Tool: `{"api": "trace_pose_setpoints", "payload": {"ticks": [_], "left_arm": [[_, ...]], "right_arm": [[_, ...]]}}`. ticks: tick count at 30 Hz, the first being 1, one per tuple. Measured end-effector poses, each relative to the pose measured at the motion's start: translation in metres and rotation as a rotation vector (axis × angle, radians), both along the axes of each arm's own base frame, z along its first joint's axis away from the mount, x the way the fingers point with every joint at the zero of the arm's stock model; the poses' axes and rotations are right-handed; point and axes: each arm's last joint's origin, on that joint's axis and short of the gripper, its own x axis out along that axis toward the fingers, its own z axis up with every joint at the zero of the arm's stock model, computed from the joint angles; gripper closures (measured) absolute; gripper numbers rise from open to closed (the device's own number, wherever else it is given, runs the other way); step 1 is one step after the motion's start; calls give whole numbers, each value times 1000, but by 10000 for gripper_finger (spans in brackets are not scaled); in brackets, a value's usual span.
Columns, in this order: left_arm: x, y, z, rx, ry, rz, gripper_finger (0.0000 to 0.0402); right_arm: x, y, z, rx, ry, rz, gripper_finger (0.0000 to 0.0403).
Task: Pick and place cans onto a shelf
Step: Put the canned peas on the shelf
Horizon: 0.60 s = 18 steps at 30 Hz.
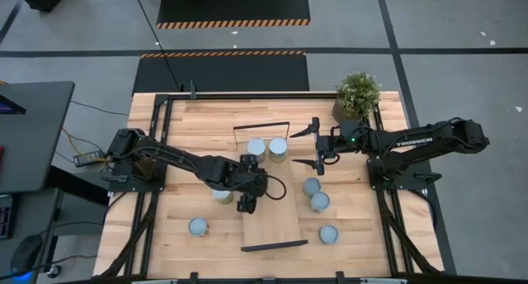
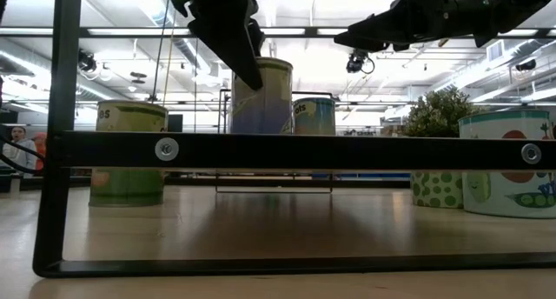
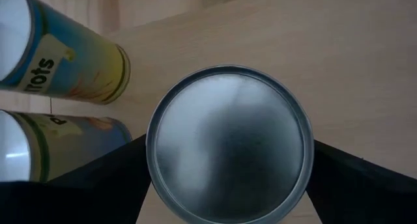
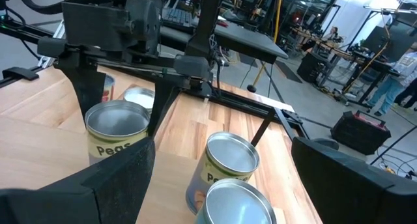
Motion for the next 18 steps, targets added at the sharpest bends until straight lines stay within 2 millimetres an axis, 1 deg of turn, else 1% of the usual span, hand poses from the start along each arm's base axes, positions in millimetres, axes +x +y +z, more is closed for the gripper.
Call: {"api": "trace_pose_setpoints", "payload": {"ticks": [4,18], "left_arm": [[0,0,0,8,8,-28,44],[0,0,0,5,5,-25,44]], "right_arm": [[0,0,0,0,0,0,35],[0,0,0,0,0,0,35]]}}
